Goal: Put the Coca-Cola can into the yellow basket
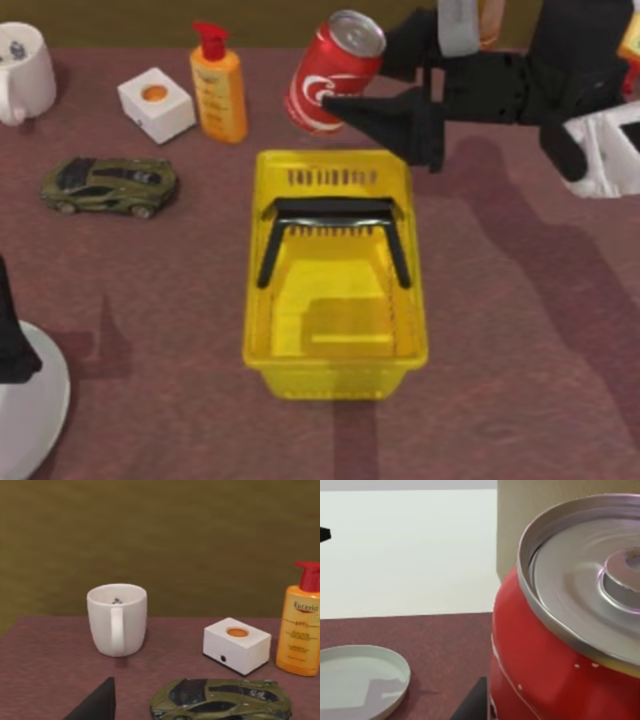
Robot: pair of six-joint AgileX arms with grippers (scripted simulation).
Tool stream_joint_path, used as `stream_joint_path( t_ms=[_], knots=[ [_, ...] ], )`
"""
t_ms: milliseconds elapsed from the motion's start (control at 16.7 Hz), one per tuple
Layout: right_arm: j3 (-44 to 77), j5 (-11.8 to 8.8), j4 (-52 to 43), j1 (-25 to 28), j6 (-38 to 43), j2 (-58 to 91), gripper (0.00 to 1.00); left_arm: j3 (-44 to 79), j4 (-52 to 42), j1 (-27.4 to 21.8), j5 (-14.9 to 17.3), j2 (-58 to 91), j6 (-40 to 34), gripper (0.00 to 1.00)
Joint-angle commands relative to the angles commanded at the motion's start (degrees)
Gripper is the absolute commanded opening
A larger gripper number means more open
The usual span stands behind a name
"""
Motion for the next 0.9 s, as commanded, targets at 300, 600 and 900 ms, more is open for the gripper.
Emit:
stream_joint_path(
  t_ms=[300,600,900],
  knots=[
    [-2.22,0.20,11.93,0.25,-0.18,9.21,0.00,0.00,0.00,0.00,0.00,0.00,0.00,1.00],
    [-3.22,0.34,15.75,0.40,-0.30,12.52,0.00,0.00,0.00,0.00,0.00,0.00,0.00,1.00],
    [-3.22,0.34,15.75,0.40,-0.30,12.52,0.23,0.00,0.00,0.00,0.00,0.00,0.00,1.00]
  ],
)
